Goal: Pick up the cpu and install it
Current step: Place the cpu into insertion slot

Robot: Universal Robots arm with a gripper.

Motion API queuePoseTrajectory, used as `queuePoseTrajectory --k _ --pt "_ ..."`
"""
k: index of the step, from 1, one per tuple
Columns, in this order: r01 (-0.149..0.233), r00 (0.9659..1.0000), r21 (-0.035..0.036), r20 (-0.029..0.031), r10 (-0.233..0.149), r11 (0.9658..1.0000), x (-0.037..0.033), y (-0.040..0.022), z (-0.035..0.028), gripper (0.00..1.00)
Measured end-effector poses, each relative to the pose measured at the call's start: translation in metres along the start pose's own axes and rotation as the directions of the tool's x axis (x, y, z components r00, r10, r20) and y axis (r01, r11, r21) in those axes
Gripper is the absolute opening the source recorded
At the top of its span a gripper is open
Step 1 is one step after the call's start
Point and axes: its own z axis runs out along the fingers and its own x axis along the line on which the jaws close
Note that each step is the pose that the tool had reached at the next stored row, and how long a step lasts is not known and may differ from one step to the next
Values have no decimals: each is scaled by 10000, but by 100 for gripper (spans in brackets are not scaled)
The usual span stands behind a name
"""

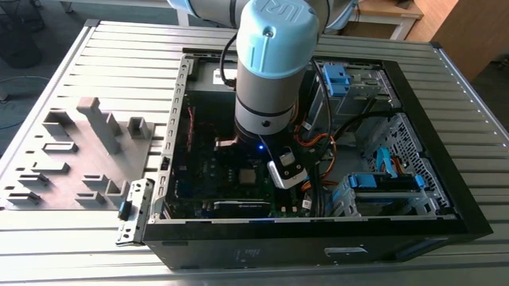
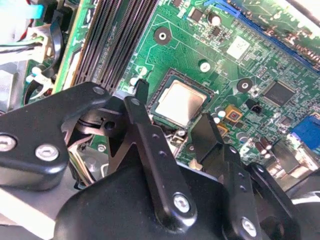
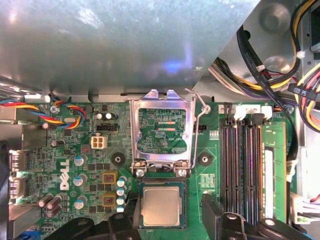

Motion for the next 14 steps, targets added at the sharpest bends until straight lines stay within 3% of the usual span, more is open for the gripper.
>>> queuePoseTrajectory --k 7,12,14 --pt "0 10000 4 -2 0 10000 0 0 -10 60" --pt "0 10000 4 -1 0 10000 0 0 -15 41" --pt "0 10000 4 -1 0 10000 0 0 -17 41"
